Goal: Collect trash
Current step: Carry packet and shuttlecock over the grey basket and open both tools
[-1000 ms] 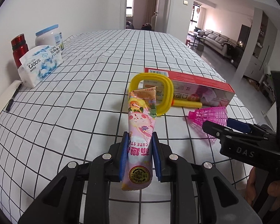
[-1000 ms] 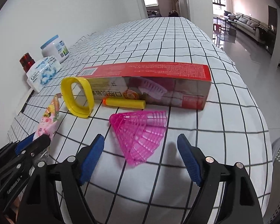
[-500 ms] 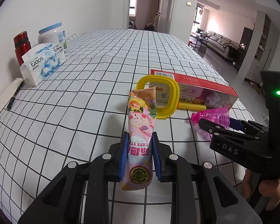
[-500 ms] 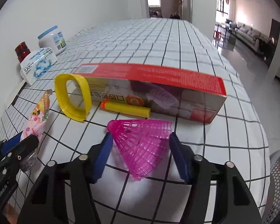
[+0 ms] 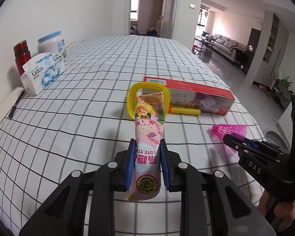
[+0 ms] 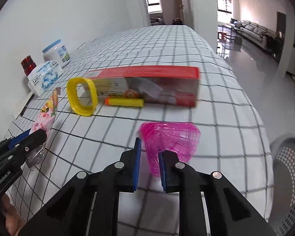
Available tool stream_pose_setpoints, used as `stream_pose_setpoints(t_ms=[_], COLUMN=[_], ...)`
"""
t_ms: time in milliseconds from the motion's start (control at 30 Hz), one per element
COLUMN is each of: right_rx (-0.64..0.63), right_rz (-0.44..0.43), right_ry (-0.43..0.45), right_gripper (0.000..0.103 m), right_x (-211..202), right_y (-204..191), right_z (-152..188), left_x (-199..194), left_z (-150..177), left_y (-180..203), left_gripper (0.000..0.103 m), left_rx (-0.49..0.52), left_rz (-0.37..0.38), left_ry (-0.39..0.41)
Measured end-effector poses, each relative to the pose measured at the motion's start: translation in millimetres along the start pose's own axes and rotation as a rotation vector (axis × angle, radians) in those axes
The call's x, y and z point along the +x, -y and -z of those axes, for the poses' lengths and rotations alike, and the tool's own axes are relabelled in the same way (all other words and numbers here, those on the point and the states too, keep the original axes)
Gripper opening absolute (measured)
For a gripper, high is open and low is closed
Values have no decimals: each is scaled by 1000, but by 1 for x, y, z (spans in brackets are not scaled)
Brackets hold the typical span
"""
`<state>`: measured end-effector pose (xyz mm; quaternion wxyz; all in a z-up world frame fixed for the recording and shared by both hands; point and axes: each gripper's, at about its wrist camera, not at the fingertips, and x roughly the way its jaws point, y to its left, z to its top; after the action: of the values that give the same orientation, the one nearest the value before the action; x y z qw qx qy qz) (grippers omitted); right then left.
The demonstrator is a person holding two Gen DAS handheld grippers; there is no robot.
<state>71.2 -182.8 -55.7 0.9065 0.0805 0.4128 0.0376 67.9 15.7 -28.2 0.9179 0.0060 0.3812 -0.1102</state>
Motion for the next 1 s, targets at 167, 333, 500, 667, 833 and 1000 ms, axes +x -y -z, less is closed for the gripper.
stream_pose_setpoints(t_ms=[167, 333, 500, 667, 833, 1000], right_rx=[35, 51, 82, 128, 187, 248], right_rz=[-6, -16, -9, 14, 54, 110], right_ry=[22, 64, 104, 133, 162, 189], right_gripper=[6, 3, 3, 3, 3, 3], right_x=[-20, -42, -62, -84, -104, -125], right_y=[18, 28, 41, 65, 95, 127], right_z=[14, 26, 33, 45, 58, 72], left_x=[-8, -17, -23, -25, -27, -25], left_z=[6, 10, 12, 14, 18, 21], left_y=[22, 41, 61, 88, 122, 166], left_gripper=[24, 24, 24, 24, 24, 24], left_rx=[33, 63, 98, 144, 196, 263], left_rz=[22, 41, 70, 116, 168, 229], left_ry=[2, 11, 11, 2, -6, -12])
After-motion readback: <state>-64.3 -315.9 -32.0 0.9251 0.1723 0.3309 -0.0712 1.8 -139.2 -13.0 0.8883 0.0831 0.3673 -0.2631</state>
